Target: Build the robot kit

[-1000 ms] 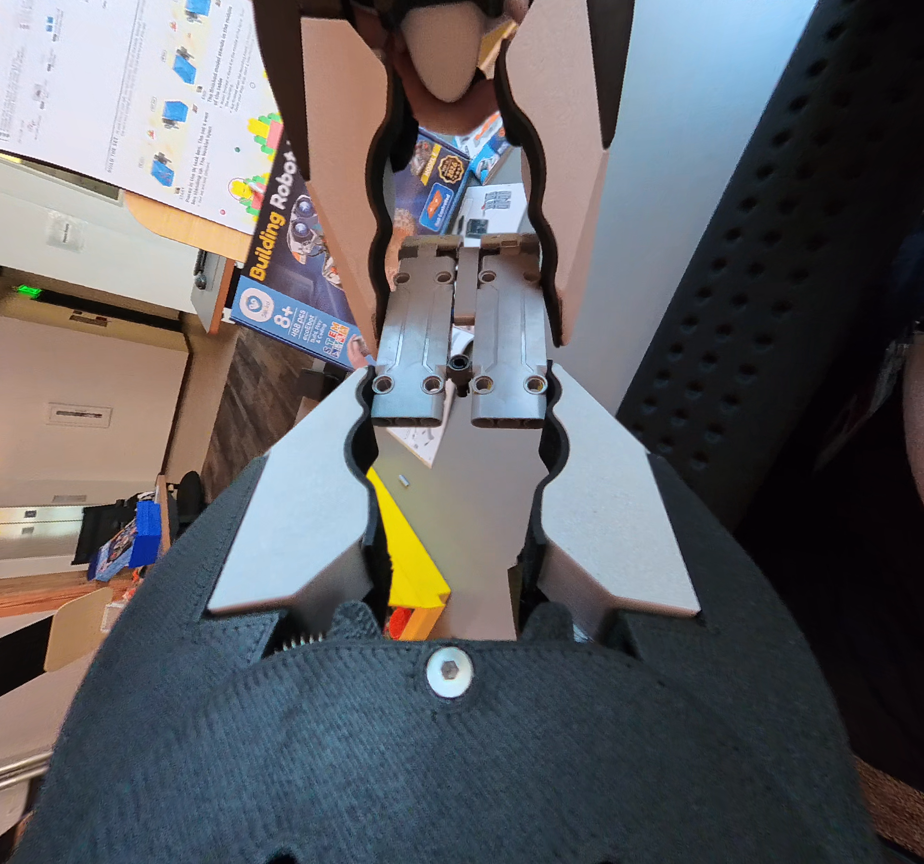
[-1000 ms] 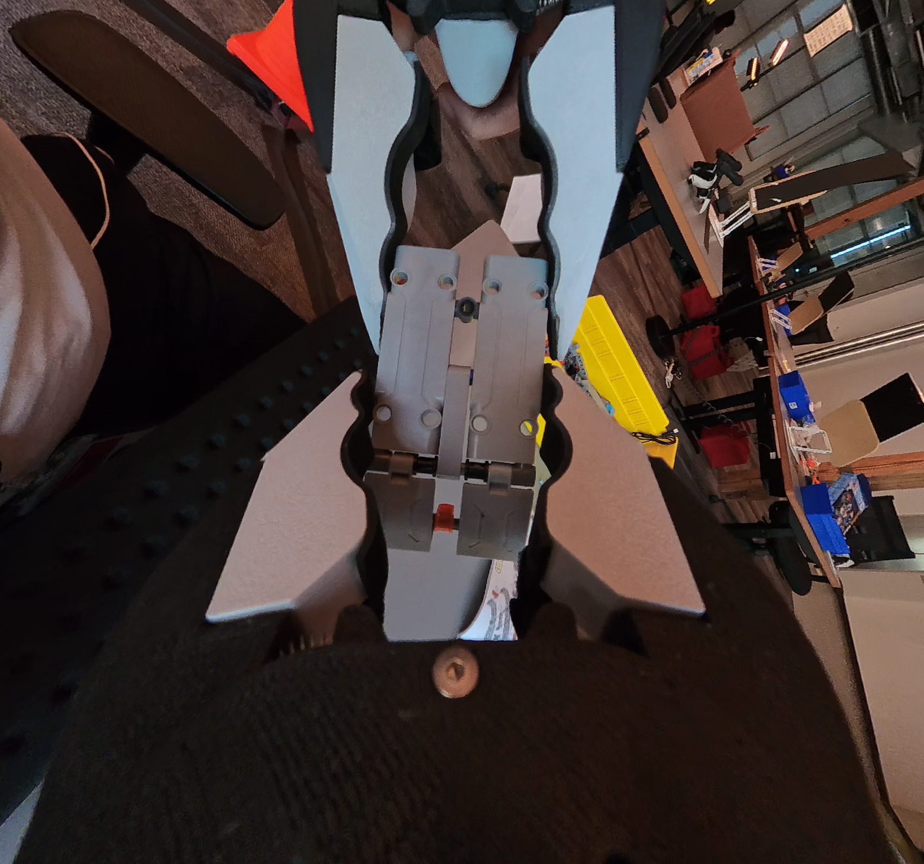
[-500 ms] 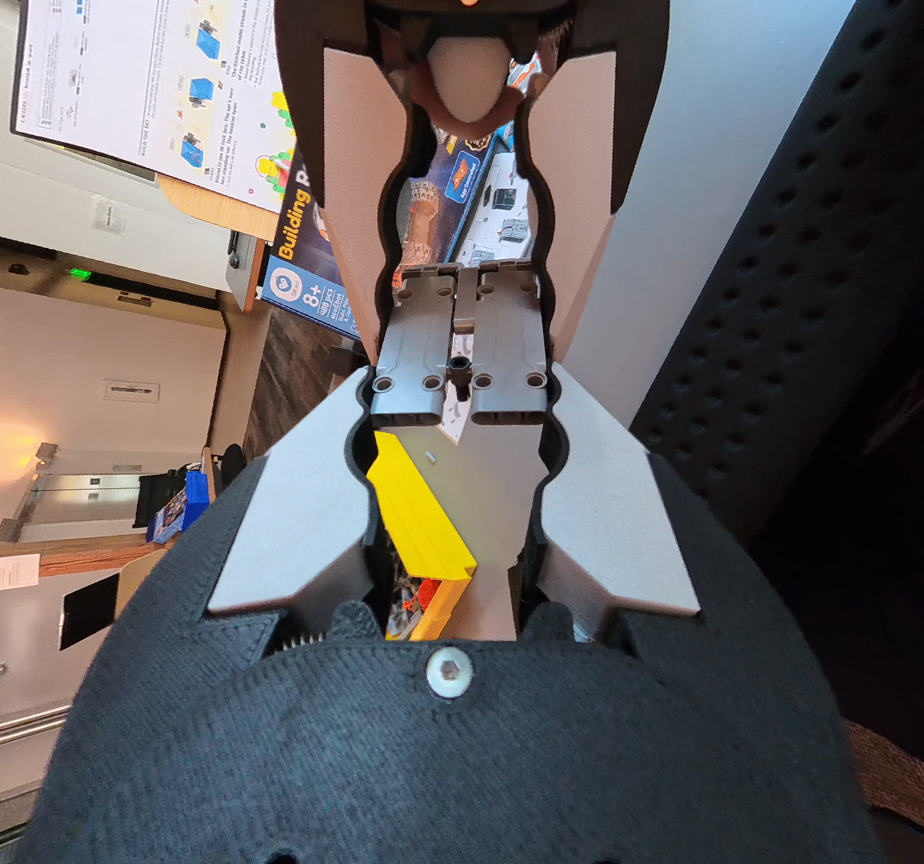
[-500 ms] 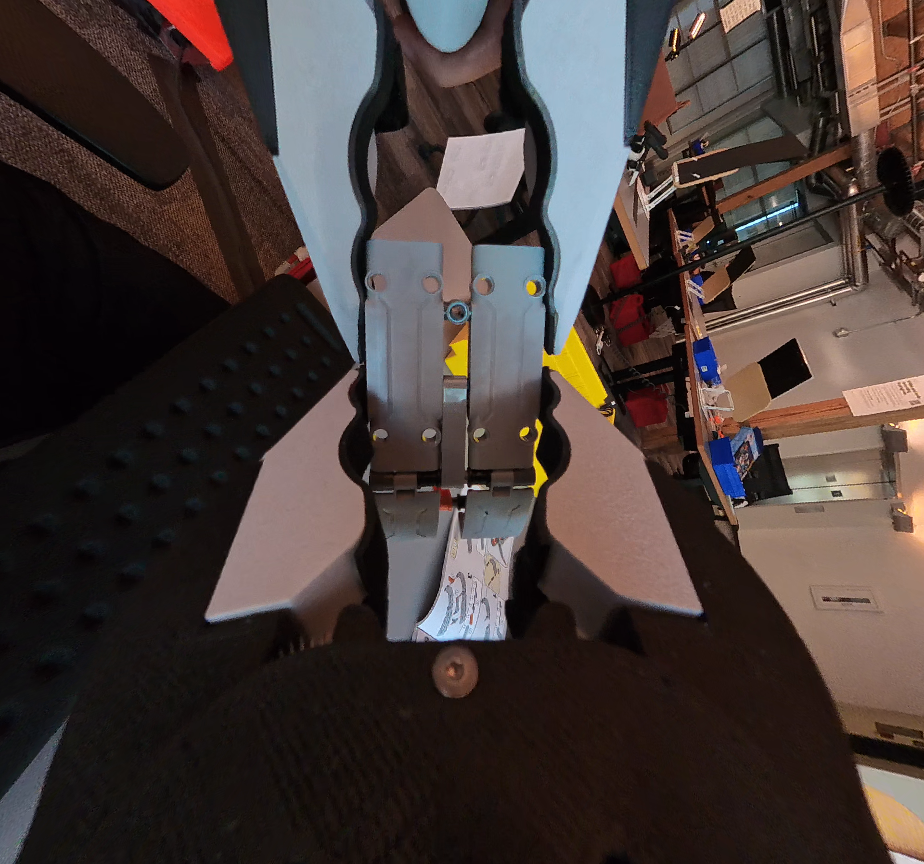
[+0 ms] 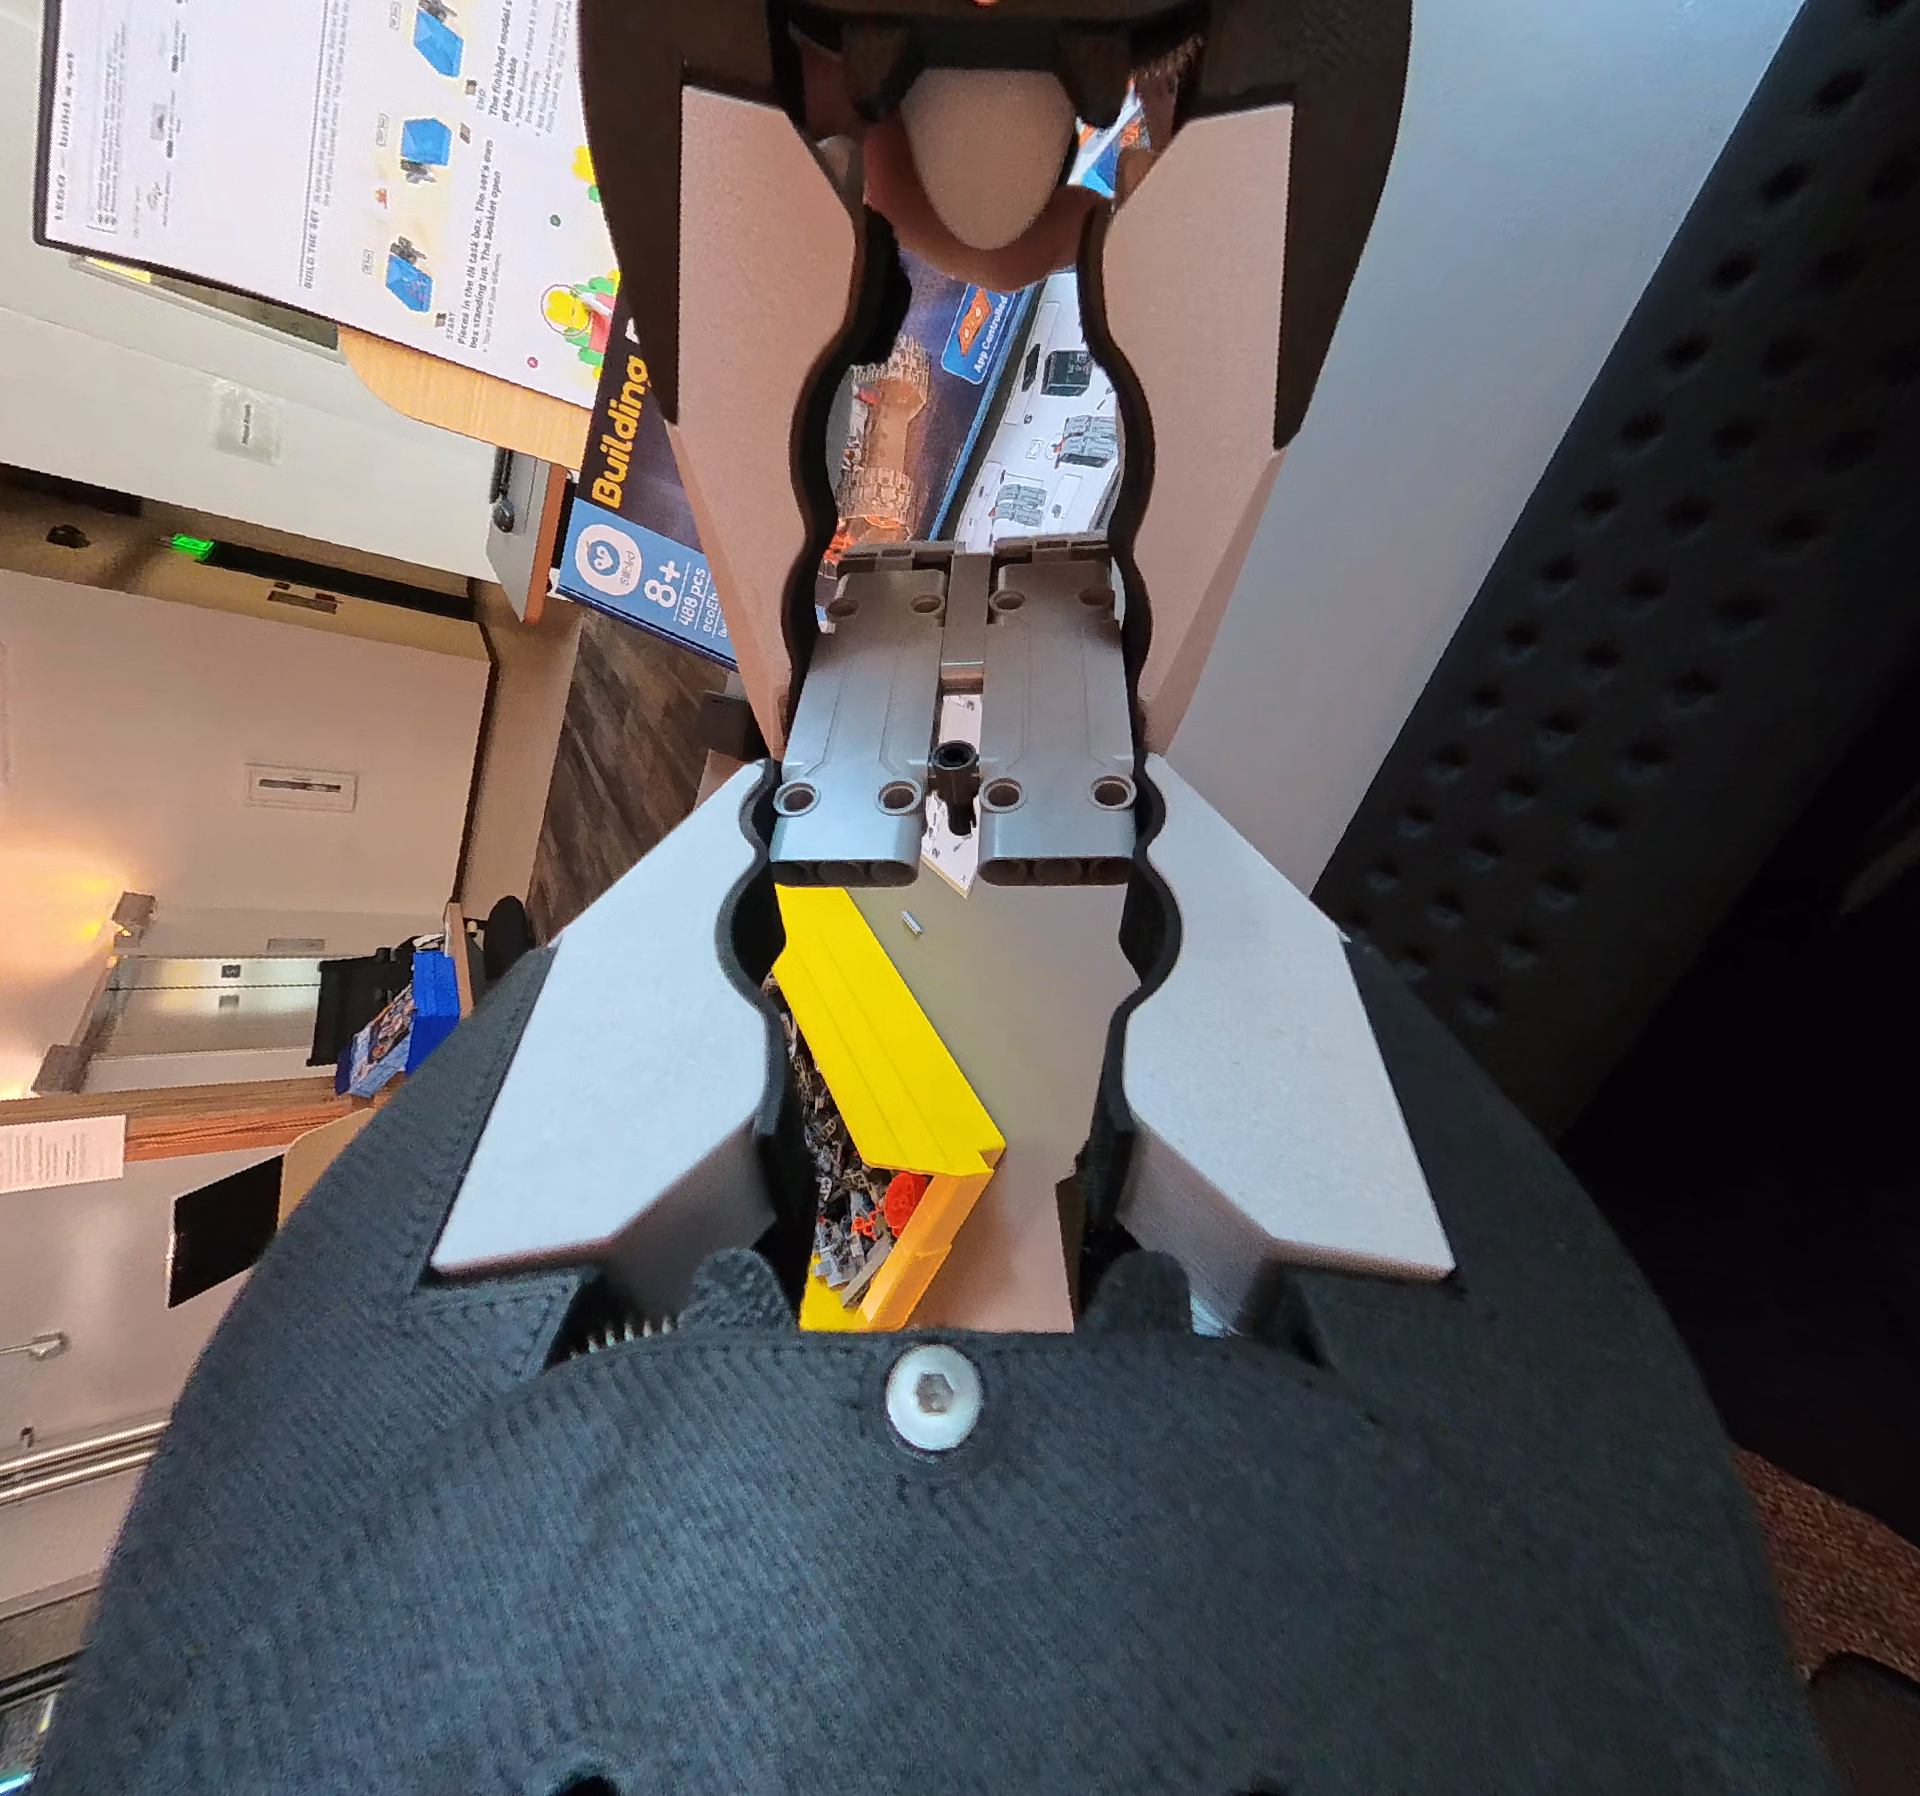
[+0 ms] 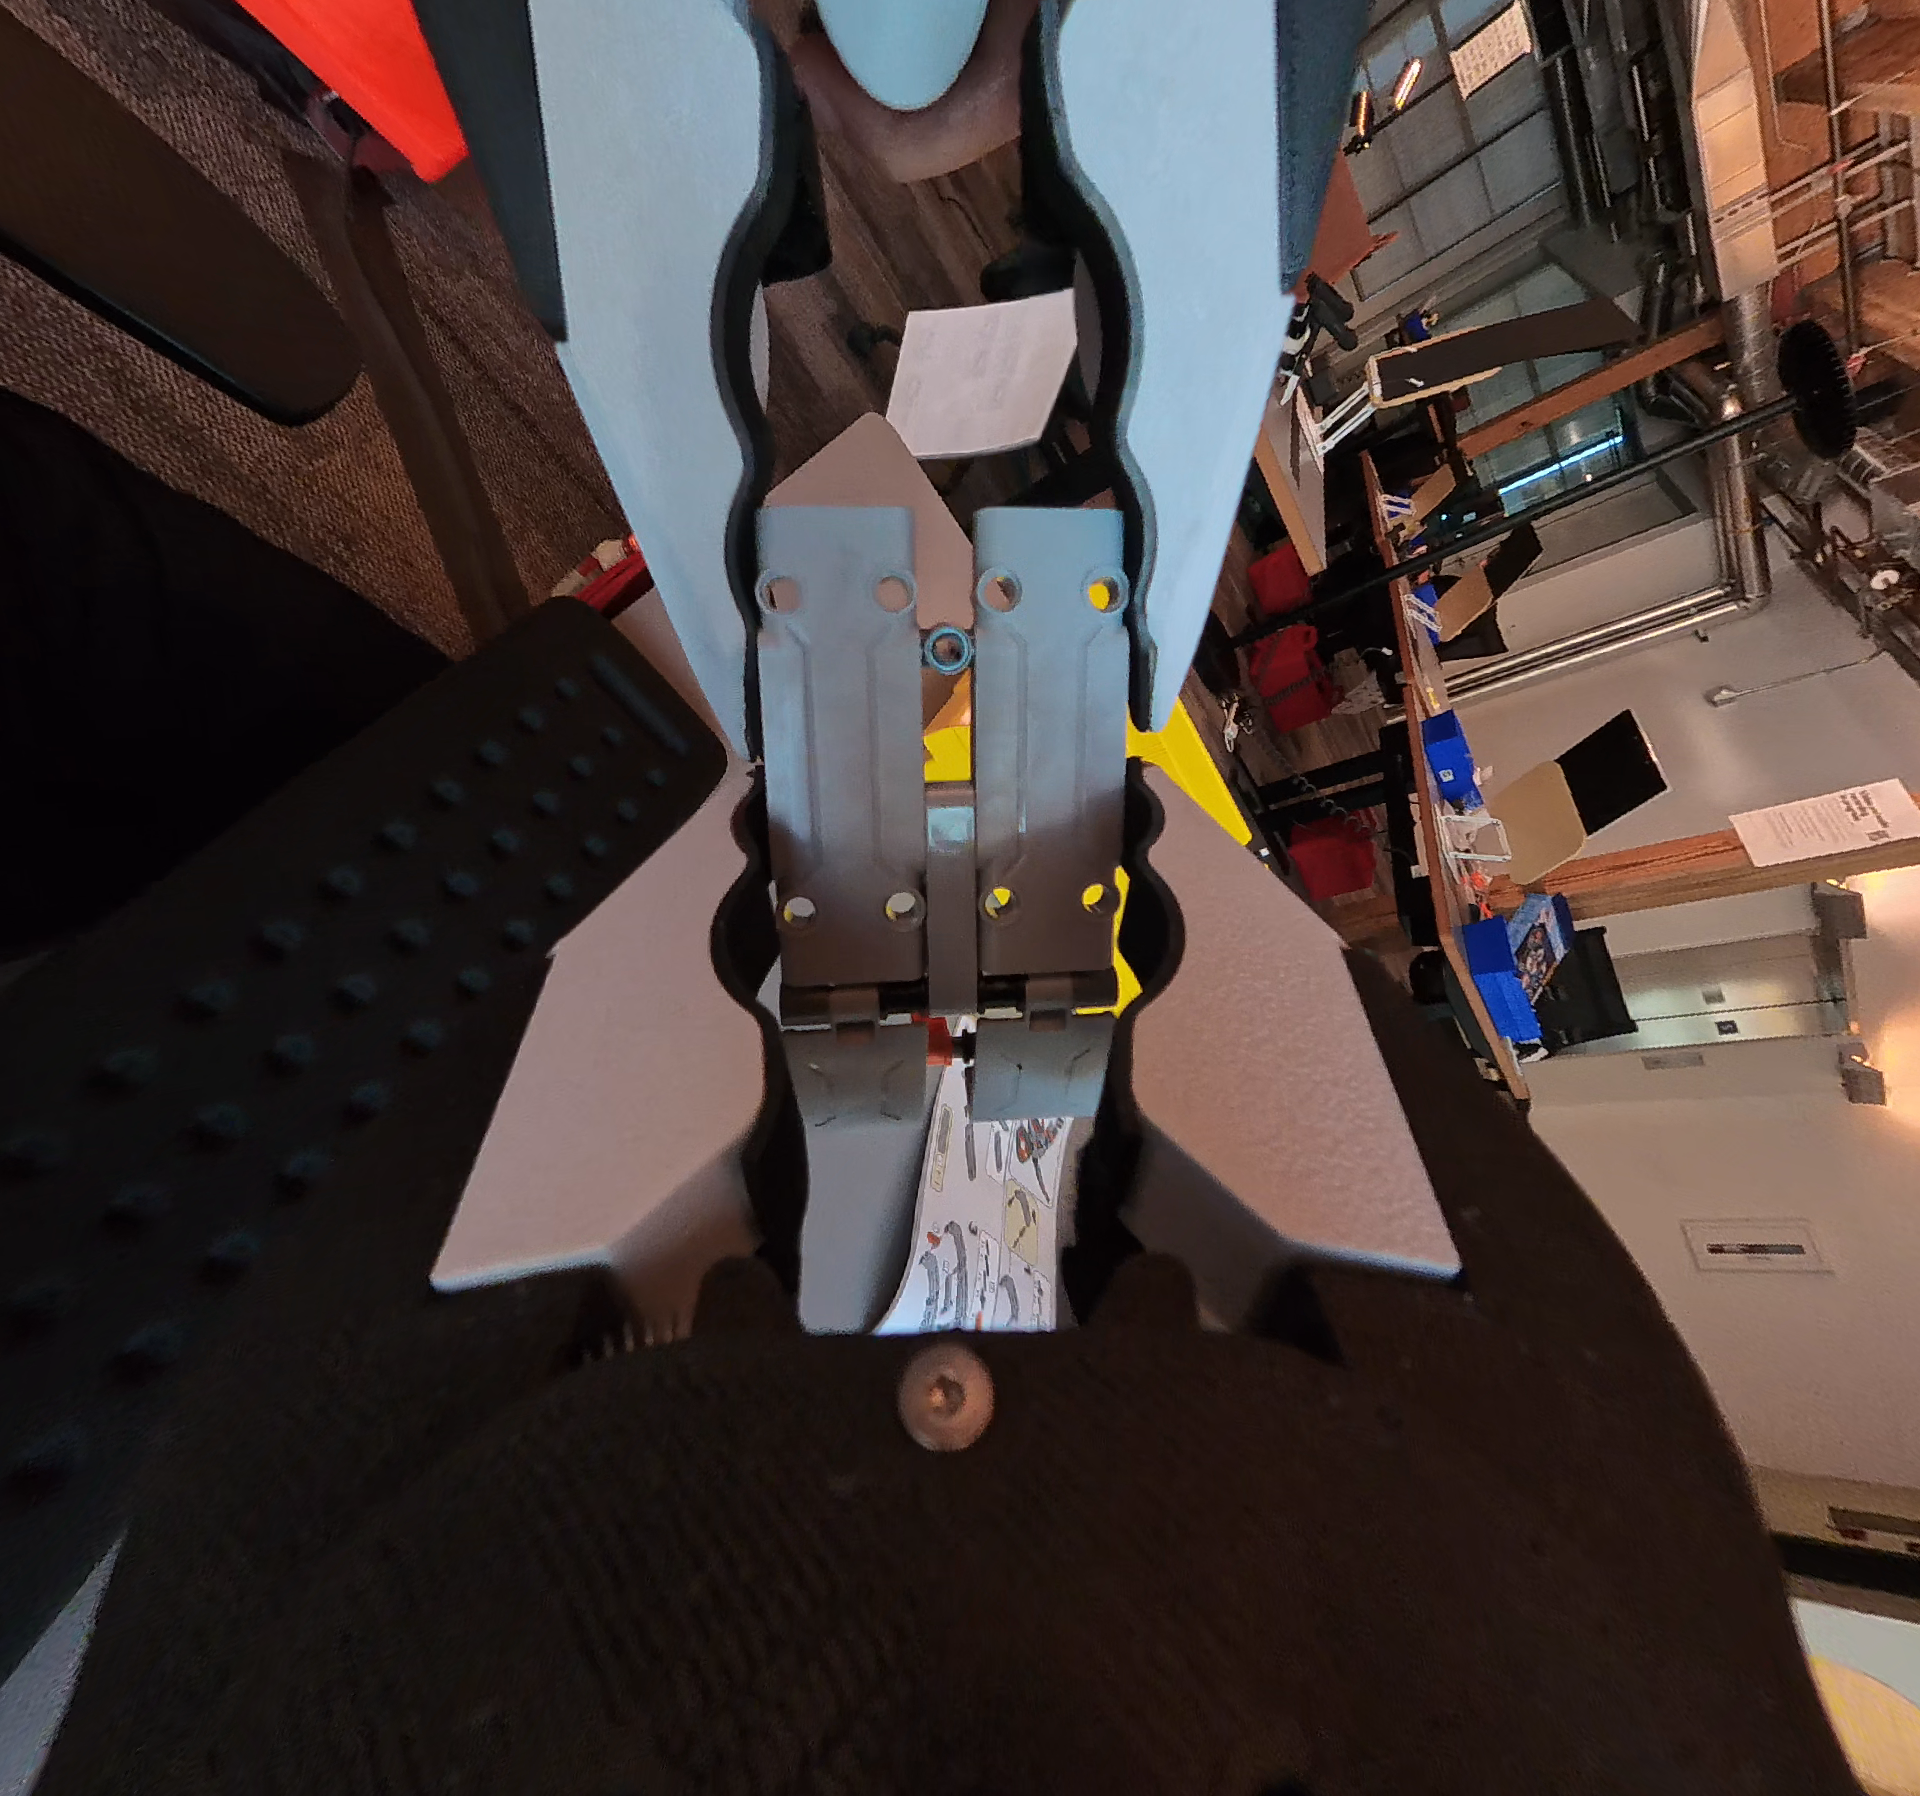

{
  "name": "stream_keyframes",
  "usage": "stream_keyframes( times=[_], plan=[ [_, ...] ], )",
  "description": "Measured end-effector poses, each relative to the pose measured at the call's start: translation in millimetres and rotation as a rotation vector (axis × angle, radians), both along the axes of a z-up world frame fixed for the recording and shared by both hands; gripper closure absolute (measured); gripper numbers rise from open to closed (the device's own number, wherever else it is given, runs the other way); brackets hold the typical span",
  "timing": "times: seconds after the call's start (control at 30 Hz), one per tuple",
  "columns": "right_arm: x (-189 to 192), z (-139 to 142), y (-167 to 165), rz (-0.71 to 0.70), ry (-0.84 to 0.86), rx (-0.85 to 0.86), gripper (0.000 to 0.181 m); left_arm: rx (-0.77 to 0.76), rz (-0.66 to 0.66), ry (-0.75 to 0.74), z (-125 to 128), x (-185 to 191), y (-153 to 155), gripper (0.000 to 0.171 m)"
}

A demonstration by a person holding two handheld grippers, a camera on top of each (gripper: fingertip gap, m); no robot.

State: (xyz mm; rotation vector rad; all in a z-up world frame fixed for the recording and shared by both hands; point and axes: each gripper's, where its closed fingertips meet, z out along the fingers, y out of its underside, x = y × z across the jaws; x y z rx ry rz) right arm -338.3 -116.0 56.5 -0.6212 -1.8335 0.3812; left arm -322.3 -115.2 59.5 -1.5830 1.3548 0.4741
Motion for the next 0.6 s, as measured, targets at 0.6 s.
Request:
stream_keyframes(
  times=[0.6],
  plan=[
    [9.8,31.3,-9.9,0.109,0.184,0.069,0.115,0.106,-0.057,-0.100,23.1,9.5,-7.2,0.107]
  ],
)
